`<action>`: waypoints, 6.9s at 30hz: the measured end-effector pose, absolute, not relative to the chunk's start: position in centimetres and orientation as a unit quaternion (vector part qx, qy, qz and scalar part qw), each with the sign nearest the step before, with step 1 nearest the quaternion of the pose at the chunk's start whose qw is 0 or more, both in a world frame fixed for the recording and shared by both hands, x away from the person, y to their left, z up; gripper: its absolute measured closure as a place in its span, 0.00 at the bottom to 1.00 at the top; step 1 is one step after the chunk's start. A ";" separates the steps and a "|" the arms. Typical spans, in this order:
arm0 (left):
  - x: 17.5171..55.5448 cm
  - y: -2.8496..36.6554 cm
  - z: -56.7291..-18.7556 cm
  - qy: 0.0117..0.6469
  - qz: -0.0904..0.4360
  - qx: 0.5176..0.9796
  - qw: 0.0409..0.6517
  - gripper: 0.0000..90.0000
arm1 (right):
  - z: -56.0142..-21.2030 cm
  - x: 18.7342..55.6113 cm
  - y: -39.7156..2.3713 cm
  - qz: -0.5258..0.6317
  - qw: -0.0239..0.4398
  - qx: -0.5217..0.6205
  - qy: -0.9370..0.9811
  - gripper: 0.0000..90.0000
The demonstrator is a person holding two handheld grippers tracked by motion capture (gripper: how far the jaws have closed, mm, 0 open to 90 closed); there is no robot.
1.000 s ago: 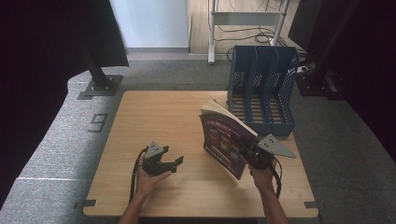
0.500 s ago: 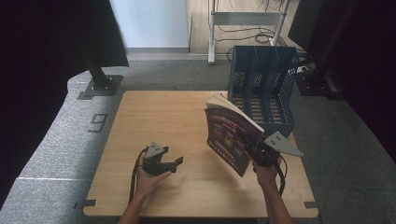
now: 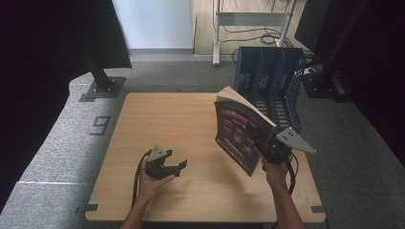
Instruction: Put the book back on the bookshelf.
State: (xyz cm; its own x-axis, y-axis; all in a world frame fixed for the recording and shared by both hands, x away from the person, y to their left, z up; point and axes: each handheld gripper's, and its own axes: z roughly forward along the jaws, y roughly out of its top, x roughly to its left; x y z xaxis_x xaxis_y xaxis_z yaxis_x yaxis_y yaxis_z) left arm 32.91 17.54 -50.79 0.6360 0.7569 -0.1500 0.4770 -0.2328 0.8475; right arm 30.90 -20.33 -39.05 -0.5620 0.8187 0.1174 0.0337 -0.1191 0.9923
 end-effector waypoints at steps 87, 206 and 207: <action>32.7 17.8 -51.1 0.405 0.136 0.769 0.475 0.24 | -33.5 36.1 -24.5 0.630 0.380 0.427 0.526 0.91; 32.5 19.2 -50.1 0.406 0.134 0.752 0.502 0.25 | -37.1 51.2 -21.1 0.556 0.439 0.504 0.494 0.91; 32.5 19.2 -50.1 0.406 0.134 0.752 0.502 0.25 | -37.1 51.2 -21.1 0.556 0.439 0.504 0.494 0.91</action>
